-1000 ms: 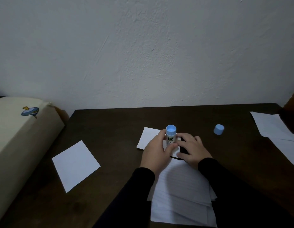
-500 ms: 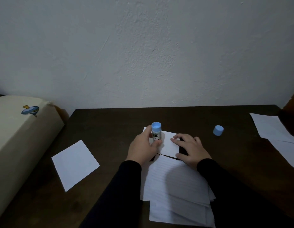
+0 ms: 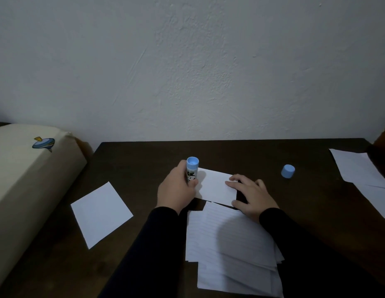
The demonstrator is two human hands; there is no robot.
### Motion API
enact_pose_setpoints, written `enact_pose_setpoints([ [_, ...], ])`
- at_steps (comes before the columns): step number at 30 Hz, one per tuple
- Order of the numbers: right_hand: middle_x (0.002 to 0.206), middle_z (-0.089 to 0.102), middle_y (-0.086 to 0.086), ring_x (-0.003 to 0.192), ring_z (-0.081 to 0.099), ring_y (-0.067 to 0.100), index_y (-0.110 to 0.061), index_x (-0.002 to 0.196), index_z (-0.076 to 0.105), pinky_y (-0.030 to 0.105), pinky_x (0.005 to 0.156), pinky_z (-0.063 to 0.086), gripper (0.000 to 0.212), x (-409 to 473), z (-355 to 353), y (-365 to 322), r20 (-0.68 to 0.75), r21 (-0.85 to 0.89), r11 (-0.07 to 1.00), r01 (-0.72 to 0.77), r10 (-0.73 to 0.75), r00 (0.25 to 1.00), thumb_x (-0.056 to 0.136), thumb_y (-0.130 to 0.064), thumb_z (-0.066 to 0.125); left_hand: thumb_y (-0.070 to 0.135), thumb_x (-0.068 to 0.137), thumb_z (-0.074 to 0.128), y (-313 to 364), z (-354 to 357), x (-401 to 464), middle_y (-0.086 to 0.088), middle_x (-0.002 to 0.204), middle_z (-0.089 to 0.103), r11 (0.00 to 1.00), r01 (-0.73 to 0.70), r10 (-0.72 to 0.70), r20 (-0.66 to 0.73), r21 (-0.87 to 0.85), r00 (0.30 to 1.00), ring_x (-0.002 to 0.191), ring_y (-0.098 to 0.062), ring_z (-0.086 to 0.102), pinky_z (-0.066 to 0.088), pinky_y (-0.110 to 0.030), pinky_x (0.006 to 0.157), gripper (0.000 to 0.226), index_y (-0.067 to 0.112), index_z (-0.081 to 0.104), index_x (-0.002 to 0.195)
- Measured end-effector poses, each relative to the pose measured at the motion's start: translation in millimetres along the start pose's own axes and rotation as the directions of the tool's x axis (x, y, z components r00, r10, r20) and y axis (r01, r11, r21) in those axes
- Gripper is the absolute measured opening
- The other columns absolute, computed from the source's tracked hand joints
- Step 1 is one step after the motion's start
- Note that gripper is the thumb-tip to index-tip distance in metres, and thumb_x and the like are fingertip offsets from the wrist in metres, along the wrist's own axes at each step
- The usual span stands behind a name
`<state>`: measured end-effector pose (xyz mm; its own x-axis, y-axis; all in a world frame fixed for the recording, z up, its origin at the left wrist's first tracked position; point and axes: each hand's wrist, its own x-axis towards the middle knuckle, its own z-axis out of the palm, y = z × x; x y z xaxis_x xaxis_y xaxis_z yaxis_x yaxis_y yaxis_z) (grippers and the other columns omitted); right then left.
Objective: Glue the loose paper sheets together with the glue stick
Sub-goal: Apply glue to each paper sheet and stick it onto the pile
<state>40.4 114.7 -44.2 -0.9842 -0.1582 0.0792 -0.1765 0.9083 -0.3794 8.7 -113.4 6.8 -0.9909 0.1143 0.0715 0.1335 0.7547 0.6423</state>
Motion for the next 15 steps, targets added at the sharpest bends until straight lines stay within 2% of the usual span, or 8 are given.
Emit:
enact_pose_setpoints([
  [2, 0.145, 0.035, -0.011, 0.132, 0.032, 0.006, -0.03, 0.14, 0.046, 0.036, 0.106, 0.015, 0.062, 1.2, -0.5, -1.7, 0.004, -0.011, 1.0, -0.025, 0.025, 1.0, 0.08, -0.046, 0.048, 0.029, 0.091, 0.06, -1.0, 1.0, 0.1, 0.011, 0.098, 0.057, 0.999, 0.03, -0.03, -0.051, -0.014, 0.998, 0.087, -0.007, 0.053, 0.041, -0.027, 0.073, 0.022, 0.032, 0.042, 0.103],
  [5, 0.144, 0.034, -0.012, 0.133, 0.028, 0.005, -0.033, 0.141, 0.043, 0.036, 0.109, 0.011, 0.054, 1.8, 1.0, -2.9, -0.007, -0.055, 0.998, -0.044, 0.044, 0.999, 0.089, -0.049, 0.051, 0.034, 0.093, 0.058, -0.9, 1.9, -0.4, 0.01, 0.103, 0.056, 0.981, 0.079, -0.113, -0.193, -0.177, 0.975, 0.091, -0.007, 0.054, 0.044, -0.028, 0.077, 0.024, 0.028, 0.043, 0.11],
  [7, 0.142, 0.036, -0.012, 0.131, 0.03, 0.005, -0.034, 0.14, 0.045, 0.034, 0.107, 0.012, 0.057, 1.5, 1.8, -2.1, -0.019, -0.052, 0.998, -0.044, 0.043, 0.999, 0.089, -0.059, 0.041, 0.034, 0.093, 0.058, 2.5, 1.4, -0.2, 0.01, 0.105, 0.056, 0.96, 0.066, -0.145, -0.284, -0.271, 0.948, 0.095, -0.008, 0.055, 0.045, -0.029, 0.079, 0.025, 0.026, 0.044, 0.112],
  [9, 0.138, 0.038, -0.011, 0.128, 0.031, 0.005, -0.034, 0.139, 0.047, 0.032, 0.105, 0.014, 0.068, 0.8, 1.9, -2.6, -0.034, -0.046, 0.998, -0.042, 0.041, 0.999, 0.084, -0.068, 0.025, 0.032, 0.094, 0.058, 6.4, -0.1, 0.3, 0.012, 0.11, 0.052, 0.942, 0.057, -0.174, -0.336, -0.329, 0.926, 0.098, -0.004, 0.05, 0.042, -0.027, 0.081, 0.032, 0.024, 0.043, 0.121],
  [12, 0.129, 0.041, -0.01, 0.12, 0.031, 0.004, -0.031, 0.137, 0.051, 0.027, 0.098, 0.018, 0.068, 0.5, 1.4, -2.8, -0.072, -0.068, 0.997, -0.035, 0.03, 0.997, 0.085, -0.065, 0.023, 0.03, 0.095, 0.057, 7.9, -1.1, -0.2, 0.01, 0.116, 0.051, 0.93, 0.05, -0.197, -0.379, -0.364, 0.904, 0.1, -0.002, 0.047, 0.039, -0.026, 0.081, 0.039, 0.021, 0.041, 0.129],
  [15, 0.114, 0.042, -0.012, 0.105, 0.034, 0.003, -0.03, 0.135, 0.053, 0.026, 0.089, 0.022, 0.072, -1.3, 1.1, -3.5, -0.112, -0.037, 0.999, -0.006, 0.002, 0.994, 0.084, -0.066, 0.017, 0.029, 0.095, 0.057, 8.7, 1.4, -1.2, 0.009, 0.117, 0.05, 0.929, 0.026, -0.174, -0.375, -0.369, 0.911, 0.102, -0.003, 0.048, 0.038, -0.026, 0.082, 0.041, 0.019, 0.041, 0.131],
])
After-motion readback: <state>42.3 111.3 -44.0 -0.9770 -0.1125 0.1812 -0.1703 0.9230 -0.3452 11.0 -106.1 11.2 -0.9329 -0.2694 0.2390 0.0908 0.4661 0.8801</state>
